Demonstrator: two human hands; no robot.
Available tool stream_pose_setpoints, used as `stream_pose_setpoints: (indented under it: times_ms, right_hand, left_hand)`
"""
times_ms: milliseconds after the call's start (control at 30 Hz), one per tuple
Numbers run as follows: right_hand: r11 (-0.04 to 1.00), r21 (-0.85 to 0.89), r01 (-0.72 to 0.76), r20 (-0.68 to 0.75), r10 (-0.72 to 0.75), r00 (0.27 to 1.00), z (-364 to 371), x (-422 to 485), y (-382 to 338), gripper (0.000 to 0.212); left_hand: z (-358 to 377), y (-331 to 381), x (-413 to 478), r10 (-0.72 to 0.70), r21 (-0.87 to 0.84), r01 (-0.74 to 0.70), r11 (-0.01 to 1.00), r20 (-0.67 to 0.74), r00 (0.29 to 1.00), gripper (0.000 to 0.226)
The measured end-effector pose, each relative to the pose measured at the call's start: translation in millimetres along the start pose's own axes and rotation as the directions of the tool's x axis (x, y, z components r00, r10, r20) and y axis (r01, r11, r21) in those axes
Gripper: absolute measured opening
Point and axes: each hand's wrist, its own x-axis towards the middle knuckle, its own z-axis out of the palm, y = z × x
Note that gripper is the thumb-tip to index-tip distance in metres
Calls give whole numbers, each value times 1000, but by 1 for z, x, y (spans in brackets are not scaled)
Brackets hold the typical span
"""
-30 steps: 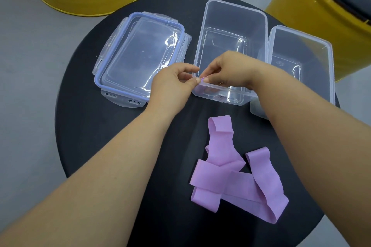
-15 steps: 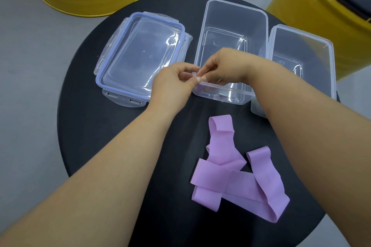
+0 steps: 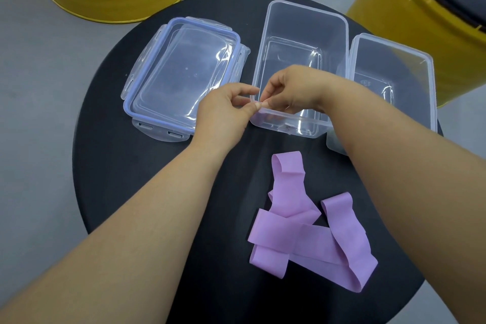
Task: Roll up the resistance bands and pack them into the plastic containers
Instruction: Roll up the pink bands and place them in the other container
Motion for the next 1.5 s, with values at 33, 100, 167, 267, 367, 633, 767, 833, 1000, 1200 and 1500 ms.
stream_pose_setpoints:
  times_ms: [33, 100, 167, 267, 367, 633, 767, 833, 1000, 1200, 1500]
  right_hand:
    - [1000, 5, 2, -3, -2, 1000, 0, -1, 0, 11]
    - [1000, 27, 0, -2, 0, 1000, 0, -2, 1, 11]
    - [1000, 30, 3, 5, -3, 1000, 2, -3, 1, 11]
    - [999, 32, 4, 3, -5, 1000, 3, -3, 2, 10]
    - [999, 44, -6, 6, 6, 1000, 1, -4, 3, 9]
    - [999, 39, -7, 9, 7, 1000, 0, -5, 4, 11]
    - [999, 41, 4, 4, -4, 1000, 1, -5, 5, 11]
    - [999, 51, 7, 4, -7, 1000, 1, -5, 5, 13]
    - [997, 71, 7, -10, -6, 1000, 1, -4, 5, 13]
    - [995, 77, 60, -109, -51, 993, 5, -7, 3, 14]
    - [971, 143, 190, -384, -122, 915, 9, -68, -5, 7]
  left_hand:
    - [0, 0, 0, 1, -5, -1, 1000, -6, 1000, 24]
    - [0, 0, 0, -2, -18, 2, 1000, -19, 1000, 31]
    - [1, 1, 0, -16, -34, 15, 999, -23, 1000, 38]
    - [1, 0, 0, -41, -49, 40, 998, -28, 999, 38]
    - [2, 0, 0, -54, -54, 53, 997, -32, 998, 36]
    - [1, 1, 0, -63, -46, 62, 997, -28, 998, 36]
    - [2, 0, 0, -63, -40, 62, 997, -37, 997, 34]
    - [2, -1, 1, -68, -47, 66, 997, -40, 997, 30]
    - [2, -3, 2, -68, -60, 66, 996, -45, 997, 20]
    - [1, -5, 3, -73, -59, 72, 996, -23, 997, 11]
    - [-15, 4, -17, -61, 35, 64, 997, -71, 996, 19]
